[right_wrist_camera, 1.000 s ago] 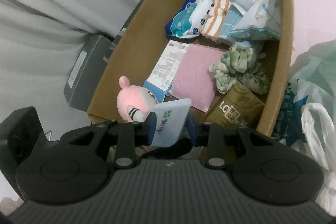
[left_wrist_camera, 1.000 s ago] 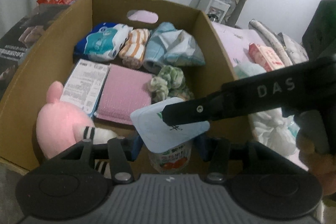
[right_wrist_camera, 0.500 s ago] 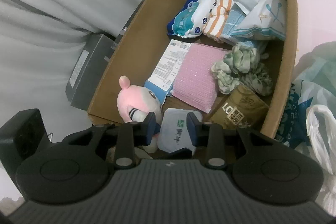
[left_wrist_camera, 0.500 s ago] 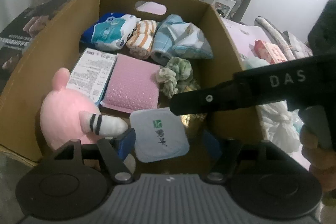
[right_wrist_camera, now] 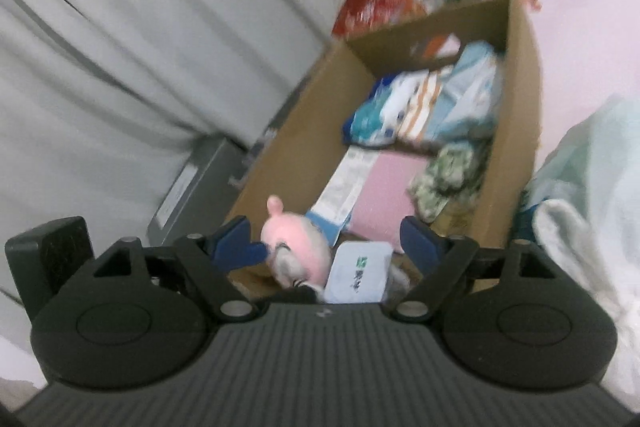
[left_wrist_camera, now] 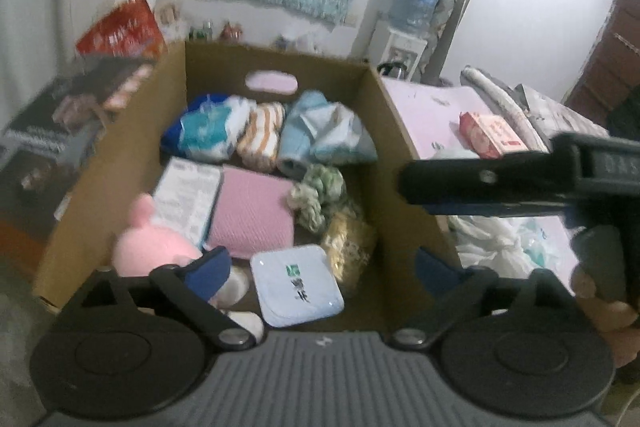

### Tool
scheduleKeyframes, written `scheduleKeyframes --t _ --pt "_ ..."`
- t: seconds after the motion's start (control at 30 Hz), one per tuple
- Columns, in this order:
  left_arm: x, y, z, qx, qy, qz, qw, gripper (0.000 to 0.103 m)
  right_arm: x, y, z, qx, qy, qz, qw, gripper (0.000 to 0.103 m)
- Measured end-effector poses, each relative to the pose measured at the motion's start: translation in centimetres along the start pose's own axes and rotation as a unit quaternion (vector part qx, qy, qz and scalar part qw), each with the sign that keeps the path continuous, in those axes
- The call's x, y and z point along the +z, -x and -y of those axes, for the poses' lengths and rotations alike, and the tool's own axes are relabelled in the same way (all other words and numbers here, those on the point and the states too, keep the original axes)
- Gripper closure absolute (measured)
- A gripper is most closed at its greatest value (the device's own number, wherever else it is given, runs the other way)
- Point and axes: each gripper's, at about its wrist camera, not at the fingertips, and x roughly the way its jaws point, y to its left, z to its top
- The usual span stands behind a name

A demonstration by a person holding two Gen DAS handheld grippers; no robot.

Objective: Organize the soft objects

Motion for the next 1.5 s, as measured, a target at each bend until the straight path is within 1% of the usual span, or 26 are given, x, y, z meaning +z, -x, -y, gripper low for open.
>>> scheduleKeyframes --t 0.03,0.07,0.13,0.2,0.27,0.33,0.37,0.43,0.5,0.63,0.73,0.77,0.8,0.83,1.0,1.07,1.1,1.2,1.33,1.5 --pt "0.0 0.4 0.1 0.003 -0.005 0.007 1.0 0.001 -0.3 0.7 -0.2 -0.012 0.005 0.014 1.0 0.017" --pt "0.1 0.8 0.2 0.007 -0.011 0.016 0.9998 0.001 -0.6 1.2 -0.3 -0.023 0.013 0.025 0.999 0.013" --pt "0.1 1.5 0.2 0.014 -0.022 0.032 0.9991 0.0 -1.4 2.3 -0.7 -0.05 0.019 0.048 0.997 0.012" --pt "0.1 2.1 0.2 0.03 -0.031 0.051 0.9978 0.0 -2.4 3.2 -0.8 -0.072 0.014 0.067 0.995 0.012" --pt "0.3 2.4 0.1 0.05 -0.041 0.064 0.9959 0.0 -3.7 3.9 -1.0 -0.112 0.01 0.088 0.99 0.011" --pt "0.4 2.5 -0.2 0.064 -0.046 0.066 0.9947 0.0 -5.0 4.6 -1.1 -0.167 0.009 0.114 0.979 0.005" --pt "0.5 2.5 -0.3 0.073 -0.047 0.066 0.9941 0.0 -5.5 4.8 -1.2 -0.199 0.007 0.126 0.972 0.001" --pt "0.3 2.6 -0.6 0.084 -0.047 0.07 0.9929 0.0 -6.7 5.3 -1.6 -0.267 0.01 0.15 0.952 0.001" --pt "0.2 2.7 -0.8 0.094 -0.046 0.07 0.992 0.0 -7.6 5.6 -2.1 -0.315 0.016 0.163 0.935 0.001" --pt "-0.1 2.9 -0.5 0.106 -0.056 0.065 0.9906 0.0 -8.7 6.3 -2.8 -0.373 0.028 0.18 0.91 0.001" --pt "-0.4 3.5 -0.1 0.111 -0.07 0.07 0.9889 0.0 -9.5 6.7 -3.1 -0.435 0.025 0.195 0.879 0.001" --pt "-0.5 3.7 0.0 0.111 -0.073 0.073 0.9885 0.0 -9.8 6.8 -3.2 -0.457 0.024 0.198 0.867 0.001" --pt "-0.7 3.9 0.1 0.109 -0.075 0.075 0.9882 0.0 -10.2 6.9 -3.1 -0.473 0.023 0.2 0.858 0.001" --pt "-0.7 4.0 0.2 0.107 -0.078 0.077 0.9882 0.0 -10.5 6.9 -3.1 -0.483 0.023 0.202 0.852 0.001" --pt "-1.0 4.3 0.5 0.098 -0.079 0.072 0.9894 0.0 -12.2 6.7 -4.0 -0.501 0.013 0.205 0.841 0.001" --pt "-0.9 4.1 0.5 0.098 -0.081 0.061 0.99 0.0 -12.5 6.3 -4.5 -0.512 0.019 0.202 0.835 0.001" --pt "-0.9 4.0 0.5 0.097 -0.081 0.056 0.9904 0.0 -12.8 6.2 -5.1 -0.513 0.024 0.199 0.835 0.001" --pt "-1.2 3.8 0.4 0.089 -0.083 0.042 0.9917 0.0 -13.3 5.8 -6.1 -0.506 0.03 0.192 0.84 0.001" --pt "-1.7 3.7 0.6 0.081 -0.102 0.033 0.991 0.0 -13.7 5.6 -7.0 -0.495 0.03 0.179 0.85 0.001" --pt "-2.0 3.4 0.6 0.081 -0.107 0.007 0.9909 0.0 -14.1 5.4 -7.7 -0.501 0.038 0.169 0.848 0.001"
